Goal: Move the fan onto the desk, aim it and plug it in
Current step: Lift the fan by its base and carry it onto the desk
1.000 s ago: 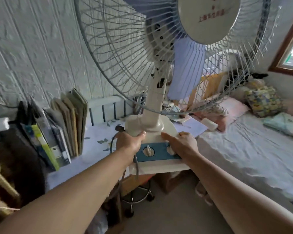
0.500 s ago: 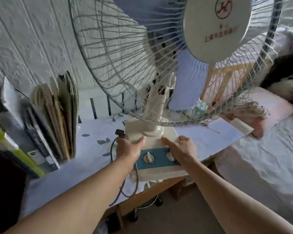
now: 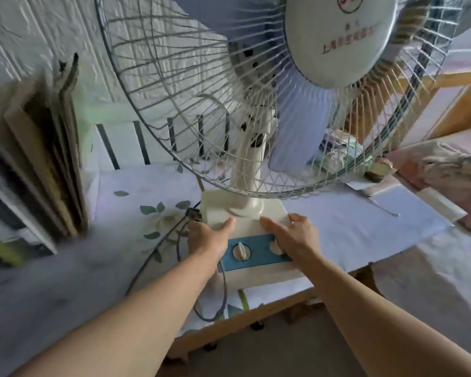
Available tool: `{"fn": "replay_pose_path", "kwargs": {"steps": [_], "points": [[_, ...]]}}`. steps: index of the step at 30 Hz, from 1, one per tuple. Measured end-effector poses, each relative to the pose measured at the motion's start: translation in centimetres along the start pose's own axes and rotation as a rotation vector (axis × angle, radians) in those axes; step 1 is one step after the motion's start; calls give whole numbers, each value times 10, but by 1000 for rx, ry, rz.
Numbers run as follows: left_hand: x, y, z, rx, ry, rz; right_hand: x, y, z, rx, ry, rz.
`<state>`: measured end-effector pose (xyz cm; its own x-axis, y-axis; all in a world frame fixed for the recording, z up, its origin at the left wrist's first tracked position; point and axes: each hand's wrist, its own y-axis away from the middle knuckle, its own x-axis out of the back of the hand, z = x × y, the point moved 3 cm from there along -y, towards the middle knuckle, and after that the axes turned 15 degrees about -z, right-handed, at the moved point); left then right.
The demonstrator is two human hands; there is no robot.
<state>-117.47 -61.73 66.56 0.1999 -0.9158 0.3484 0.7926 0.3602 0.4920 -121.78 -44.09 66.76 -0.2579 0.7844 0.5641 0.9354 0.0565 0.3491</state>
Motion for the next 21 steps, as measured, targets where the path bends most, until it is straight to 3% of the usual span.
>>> {"fn": "replay_pose_path", "kwargs": {"steps": [21], "points": [[-23, -20, -9, 72, -131, 20, 5, -28, 14, -67, 125, 7]]}}
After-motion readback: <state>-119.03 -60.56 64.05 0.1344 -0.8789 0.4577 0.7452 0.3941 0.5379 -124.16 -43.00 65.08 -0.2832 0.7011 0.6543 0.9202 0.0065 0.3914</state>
